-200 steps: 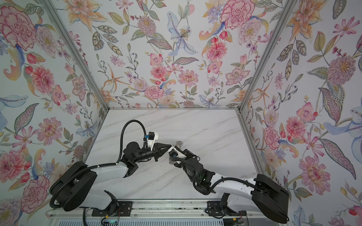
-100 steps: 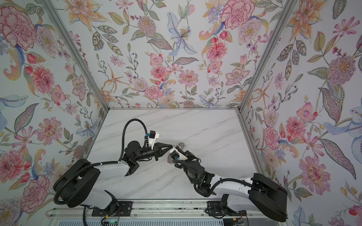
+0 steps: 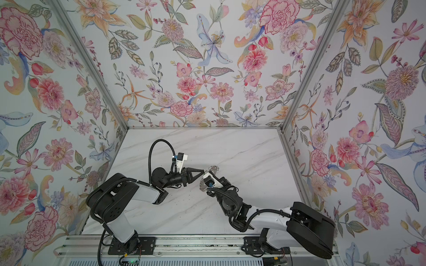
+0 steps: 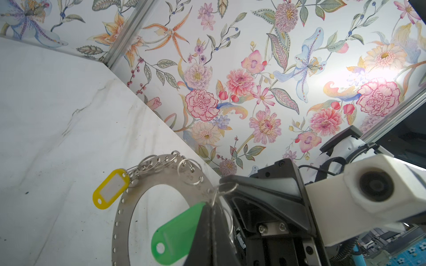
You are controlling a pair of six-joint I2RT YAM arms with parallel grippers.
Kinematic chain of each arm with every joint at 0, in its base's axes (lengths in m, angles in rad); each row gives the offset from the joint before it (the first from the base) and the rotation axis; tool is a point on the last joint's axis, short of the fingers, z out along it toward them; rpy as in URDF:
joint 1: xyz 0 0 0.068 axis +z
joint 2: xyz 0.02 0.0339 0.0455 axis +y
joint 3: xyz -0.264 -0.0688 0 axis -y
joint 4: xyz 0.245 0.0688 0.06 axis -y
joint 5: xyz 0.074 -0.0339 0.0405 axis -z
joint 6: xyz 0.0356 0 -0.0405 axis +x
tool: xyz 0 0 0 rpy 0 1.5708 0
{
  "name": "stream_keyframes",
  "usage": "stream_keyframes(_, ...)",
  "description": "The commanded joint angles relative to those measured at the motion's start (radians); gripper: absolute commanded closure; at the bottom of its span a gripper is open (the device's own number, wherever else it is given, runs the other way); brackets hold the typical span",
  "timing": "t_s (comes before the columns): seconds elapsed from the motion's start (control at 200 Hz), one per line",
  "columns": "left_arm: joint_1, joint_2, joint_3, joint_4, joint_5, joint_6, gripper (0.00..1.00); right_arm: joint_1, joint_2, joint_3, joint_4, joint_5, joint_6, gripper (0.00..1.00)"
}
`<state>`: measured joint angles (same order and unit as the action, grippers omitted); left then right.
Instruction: Remove the keys from the keyring
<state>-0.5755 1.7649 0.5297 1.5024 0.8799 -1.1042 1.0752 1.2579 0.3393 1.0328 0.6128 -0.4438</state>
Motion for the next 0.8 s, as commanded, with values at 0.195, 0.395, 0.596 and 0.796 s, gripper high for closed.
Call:
stream_keyframes(0.195,0.033,0.084,0.026,0.288,0.009,-0.216,1.0,-0.07,-0.003,-0.023,0.187,0.082,0.054,1.0)
stream_keyframes(0.395,0.033,0.081,0.032,0.268,0.014,-0.211,1.0,-0.141,-0.036,-0.025,0.076,-0.037,0.181,1.0)
stream_keyframes(0.596,0.034,0.079,0.032,0.256,0.017,-0.19,1.0,-0.475,-0.145,0.098,-0.439,-0.759,0.526,1.0)
stream_keyframes(0.796,0.032,0.075,0.049,0.204,0.023,-0.157,1.0,-0.6,-0.106,0.275,-0.81,-1.193,0.531,0.81)
